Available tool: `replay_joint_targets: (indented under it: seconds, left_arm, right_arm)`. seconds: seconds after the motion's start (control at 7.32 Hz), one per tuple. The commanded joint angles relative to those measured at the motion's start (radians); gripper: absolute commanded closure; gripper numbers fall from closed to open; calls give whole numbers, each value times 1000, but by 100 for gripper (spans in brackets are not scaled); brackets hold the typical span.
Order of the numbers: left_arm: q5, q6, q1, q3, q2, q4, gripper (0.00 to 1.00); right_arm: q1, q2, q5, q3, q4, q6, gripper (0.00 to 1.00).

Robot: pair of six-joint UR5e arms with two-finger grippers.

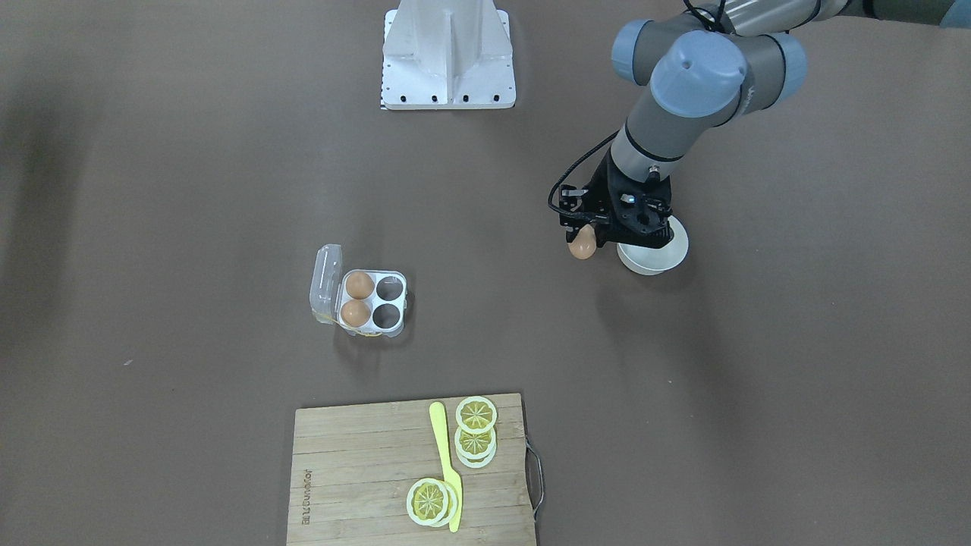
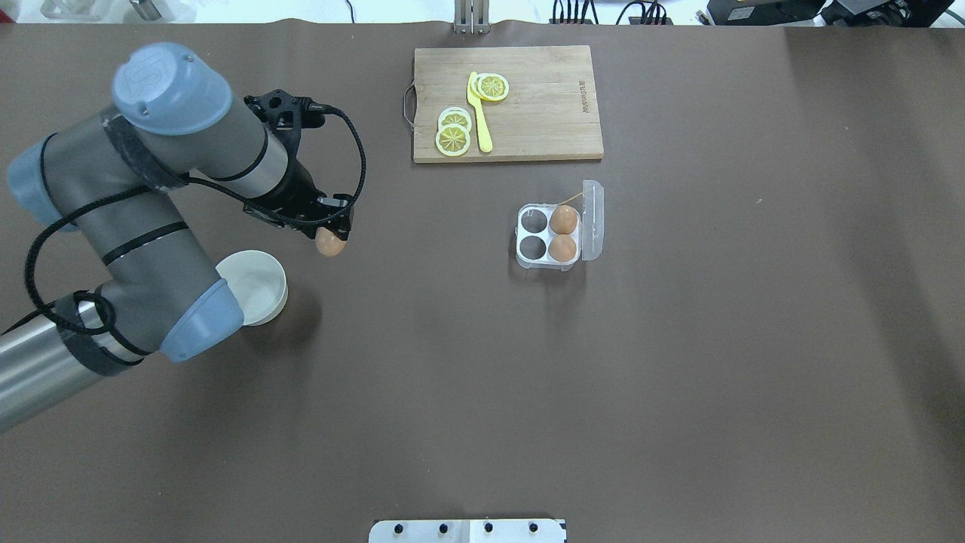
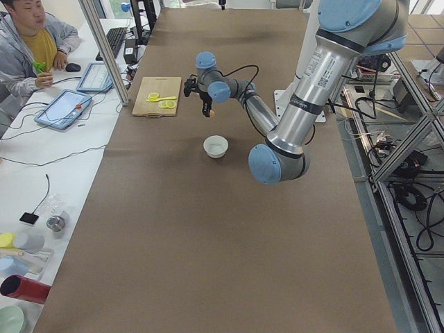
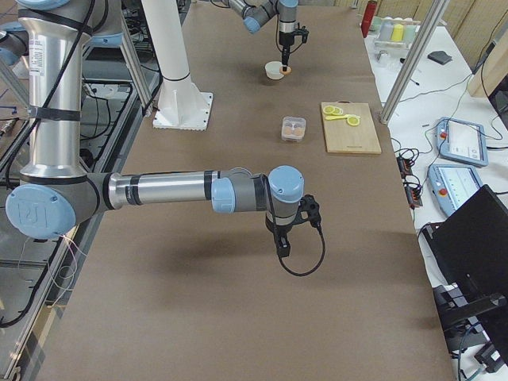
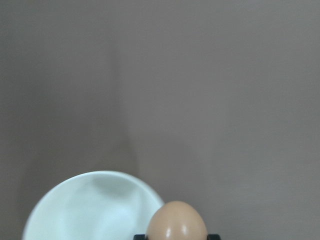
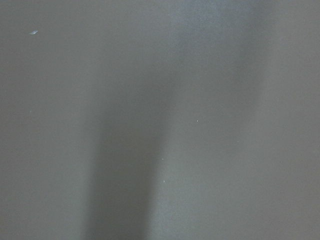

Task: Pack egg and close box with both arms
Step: 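Lift the egg with the left gripper and carry it toward the egg box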

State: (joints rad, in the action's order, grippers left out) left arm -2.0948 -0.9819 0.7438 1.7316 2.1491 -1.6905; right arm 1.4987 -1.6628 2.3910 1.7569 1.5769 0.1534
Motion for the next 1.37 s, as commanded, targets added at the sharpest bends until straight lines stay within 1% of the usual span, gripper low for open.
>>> replay_joint_targets:
  seconds: [0.0,0.14,0.27,0.41,0.55,0.68,0.96,1.09,1.23]
  left_arm:
    - [21,-18,-10,-137,165,-6,100]
    - [22,-21,-14,-224,252,-8,100]
    - [47,-24,-29,-256,271,-61,100]
    - [102,-27,-56,-314,276,-159,100]
    - [116,-26,-70,-367,303,-188,100]
    - [116,-27,-84,-406,346,-189,100]
    - [117,-29,-106,-415,354,-204,100]
    - [139,-24,-109,-456,353,-301,100]
    - [227,-24,-127,-507,344,-487,100]
  right_arm:
    - [0,0,0,1,0,0,0]
    - [0,0,0,1,0,0,0]
    - [0,0,0,1,0,0,0]
    - [0,0,0,3,0,0,0]
    - [0,0,0,3,0,0,0]
    - [0,0,7,3,0,0,0]
    - [0,0,25,3,-1,-2,0]
    - [0,0,30,4,-1,-14,0]
    - [0,0,33,6,-1,-18,0]
